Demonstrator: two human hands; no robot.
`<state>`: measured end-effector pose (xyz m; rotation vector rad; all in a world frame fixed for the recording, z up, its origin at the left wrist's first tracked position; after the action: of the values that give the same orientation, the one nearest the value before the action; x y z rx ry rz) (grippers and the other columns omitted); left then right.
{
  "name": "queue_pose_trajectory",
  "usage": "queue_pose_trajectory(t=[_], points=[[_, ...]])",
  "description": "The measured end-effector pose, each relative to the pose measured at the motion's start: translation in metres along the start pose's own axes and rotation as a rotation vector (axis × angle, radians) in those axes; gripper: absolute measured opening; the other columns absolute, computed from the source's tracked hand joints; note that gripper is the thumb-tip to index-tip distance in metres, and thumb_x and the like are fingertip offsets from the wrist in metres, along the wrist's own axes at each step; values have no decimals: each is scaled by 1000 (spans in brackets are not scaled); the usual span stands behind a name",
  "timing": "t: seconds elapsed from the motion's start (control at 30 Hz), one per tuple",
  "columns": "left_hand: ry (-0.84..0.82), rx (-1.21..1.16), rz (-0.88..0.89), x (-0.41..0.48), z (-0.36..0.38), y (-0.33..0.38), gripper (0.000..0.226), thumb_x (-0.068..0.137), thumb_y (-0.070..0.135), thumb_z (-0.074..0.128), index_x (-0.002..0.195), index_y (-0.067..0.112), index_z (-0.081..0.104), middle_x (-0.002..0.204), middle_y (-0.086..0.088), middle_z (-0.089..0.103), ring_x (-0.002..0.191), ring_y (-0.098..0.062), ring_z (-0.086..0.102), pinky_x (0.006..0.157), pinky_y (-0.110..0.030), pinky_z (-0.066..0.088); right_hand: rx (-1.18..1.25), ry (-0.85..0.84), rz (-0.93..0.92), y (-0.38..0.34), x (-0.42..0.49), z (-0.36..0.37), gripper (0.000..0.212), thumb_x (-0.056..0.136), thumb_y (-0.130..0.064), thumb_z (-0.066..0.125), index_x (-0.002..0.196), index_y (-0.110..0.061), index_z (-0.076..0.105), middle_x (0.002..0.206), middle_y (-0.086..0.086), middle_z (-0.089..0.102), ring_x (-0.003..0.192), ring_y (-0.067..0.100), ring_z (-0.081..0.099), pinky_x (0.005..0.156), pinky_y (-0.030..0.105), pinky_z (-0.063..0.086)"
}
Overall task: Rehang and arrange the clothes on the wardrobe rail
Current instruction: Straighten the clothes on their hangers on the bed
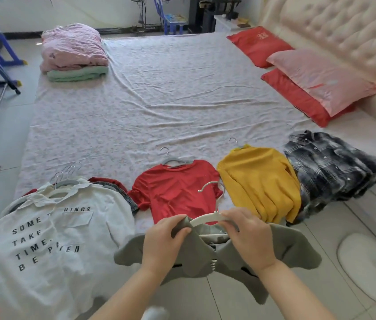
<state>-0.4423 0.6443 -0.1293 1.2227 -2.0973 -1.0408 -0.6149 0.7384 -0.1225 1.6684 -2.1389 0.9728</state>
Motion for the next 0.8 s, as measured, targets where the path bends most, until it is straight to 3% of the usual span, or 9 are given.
queue_pose_trajectory(t=[0.13,0.33,0.5,0.6,0.8], points=[[24,24,-19,36,14,2,25,77,19,72,101,22,70,89,12,66,84,-8,59,79,-25,45,35,-15,-16,28,30,19,21,73,-35,66,90,-29,54,75,-8,66,56,7,56,46,17,43],[38,21,-55,112,21,-16,27,78,20,71,104,23,69,96,8,69,87,-9,59,81,-22,41,56,-80,49,55,91,69,17,71,-34,65,81,-21,69,78,-5,67,75,12,50,58,12,36],[44,14,-137,178,17,-41,26,80,22,68,106,25,67,100,8,68,93,-10,59,85,-26,44,79,-200,111,67,149,124,22,64,-23,76,84,-25,68,80,-8,67,66,8,53,49,13,37],[30,18,-205,210,18,-61,25,82,26,66,107,26,66,103,10,67,97,-10,58,89,-32,45,93,-265,121,71,174,156,23,63,-19,81,83,-22,70,80,-6,67,61,7,56,51,16,41],[16,50,-311,259,29,-97,28,84,30,63,112,26,63,108,11,65,101,-9,56,92,-33,45,133,-408,142,89,208,218,23,66,-14,81,85,-18,68,79,-2,66,63,20,62,49,20,38]])
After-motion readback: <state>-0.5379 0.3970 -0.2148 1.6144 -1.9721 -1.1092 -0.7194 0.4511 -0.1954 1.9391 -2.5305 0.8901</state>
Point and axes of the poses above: each hand's wrist, its own x-axis towards the middle knuckle, its own z-axis out of the palm, y = z × x, the point moved 1 cm from there along x, towards the middle knuckle
